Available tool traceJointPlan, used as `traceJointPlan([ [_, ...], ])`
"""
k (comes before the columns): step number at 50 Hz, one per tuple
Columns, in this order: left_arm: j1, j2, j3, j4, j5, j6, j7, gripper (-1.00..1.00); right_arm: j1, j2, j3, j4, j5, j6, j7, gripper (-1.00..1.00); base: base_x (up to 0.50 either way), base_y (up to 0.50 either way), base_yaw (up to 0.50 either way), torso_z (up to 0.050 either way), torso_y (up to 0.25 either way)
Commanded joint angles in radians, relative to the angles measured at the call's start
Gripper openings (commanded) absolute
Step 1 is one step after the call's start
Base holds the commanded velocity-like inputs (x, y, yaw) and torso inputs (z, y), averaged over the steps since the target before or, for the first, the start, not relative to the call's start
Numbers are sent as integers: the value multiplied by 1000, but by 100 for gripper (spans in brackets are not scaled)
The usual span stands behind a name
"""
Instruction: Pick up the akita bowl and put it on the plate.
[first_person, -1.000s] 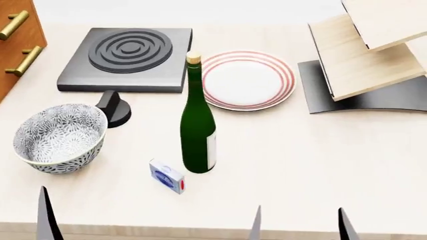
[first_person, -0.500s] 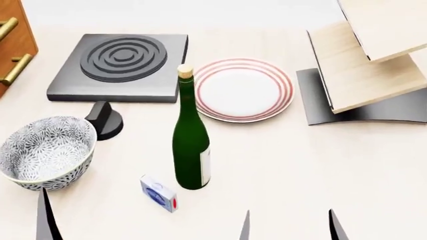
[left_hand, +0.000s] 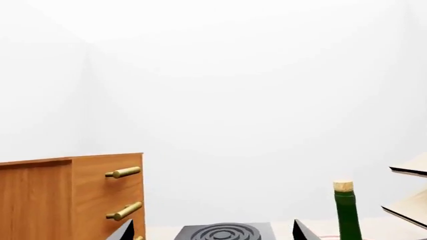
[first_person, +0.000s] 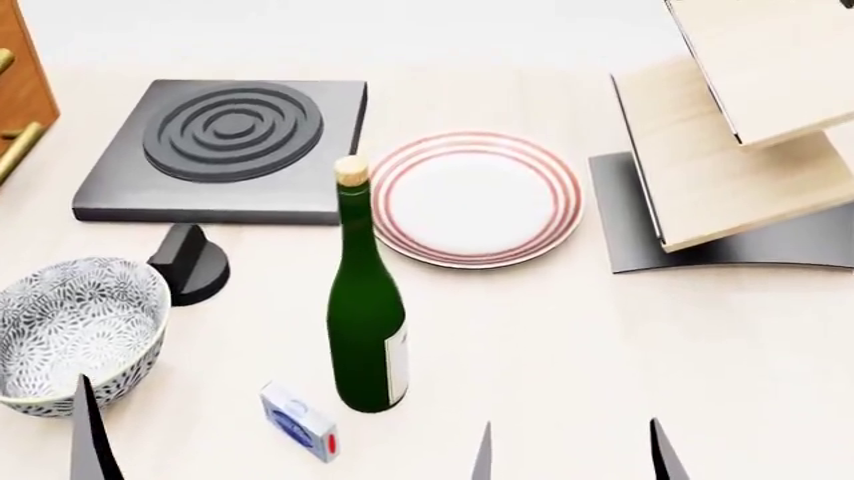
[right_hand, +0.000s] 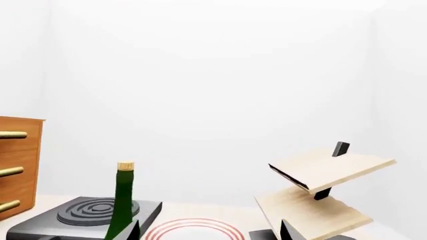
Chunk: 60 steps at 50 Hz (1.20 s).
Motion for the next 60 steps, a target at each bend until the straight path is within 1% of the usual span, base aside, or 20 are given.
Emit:
traceJointPlan([
  [1, -2, -7, 4, -4, -4, 3, -9, 100, 2, 7, -9, 0, -1, -1, 7, 100, 121, -31, 0, 0, 0],
  [22, -3, -20, 15, -6, -10, 6, -20, 100, -1, 17, -30, -6, -12, -9, 20, 100, 119, -30, 0, 0, 0],
  [25, 1, -23, 13, -7, -9, 14, -25, 100, -10, 19, -36, -10, -24, -39, 25, 100, 0, 0, 0, 0, 0],
  [60, -1, -39, 24, -25, -22, 27, -47, 100, -5, 37, -65, 7, -42, -56, 44, 100, 21, 0, 0, 0, 0],
])
